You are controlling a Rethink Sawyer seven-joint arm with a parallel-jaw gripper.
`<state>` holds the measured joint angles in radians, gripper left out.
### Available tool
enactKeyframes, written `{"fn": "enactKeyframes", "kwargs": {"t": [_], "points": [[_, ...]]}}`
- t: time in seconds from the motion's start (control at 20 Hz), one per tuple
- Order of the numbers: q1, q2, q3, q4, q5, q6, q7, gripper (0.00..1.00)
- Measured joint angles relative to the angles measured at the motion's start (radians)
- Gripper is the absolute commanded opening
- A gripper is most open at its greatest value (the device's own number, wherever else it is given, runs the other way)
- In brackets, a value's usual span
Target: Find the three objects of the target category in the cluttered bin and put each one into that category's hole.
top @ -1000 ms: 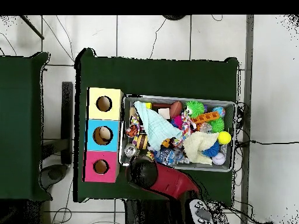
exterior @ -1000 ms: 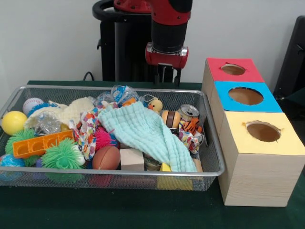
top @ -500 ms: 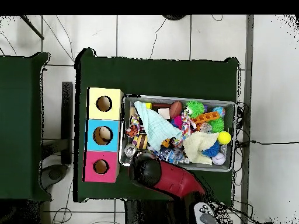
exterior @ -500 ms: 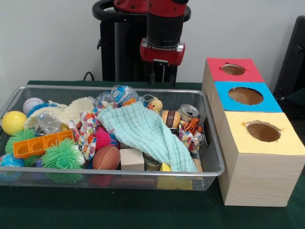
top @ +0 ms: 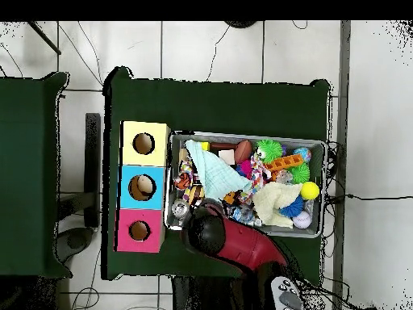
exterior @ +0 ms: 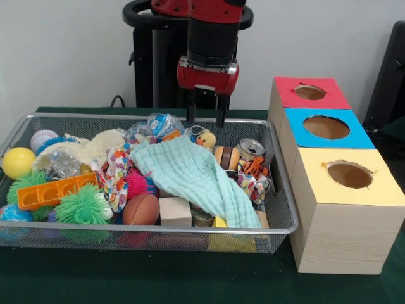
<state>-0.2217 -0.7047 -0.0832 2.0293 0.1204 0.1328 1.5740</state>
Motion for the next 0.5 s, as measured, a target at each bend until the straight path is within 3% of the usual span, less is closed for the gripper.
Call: {"fn": "enactKeyframes", "kwargs": {"t": [0.5], "points": [[-0.008, 0.059, 0.0, -0.03, 0.0, -0.049, 0.0, 1.0]]}}
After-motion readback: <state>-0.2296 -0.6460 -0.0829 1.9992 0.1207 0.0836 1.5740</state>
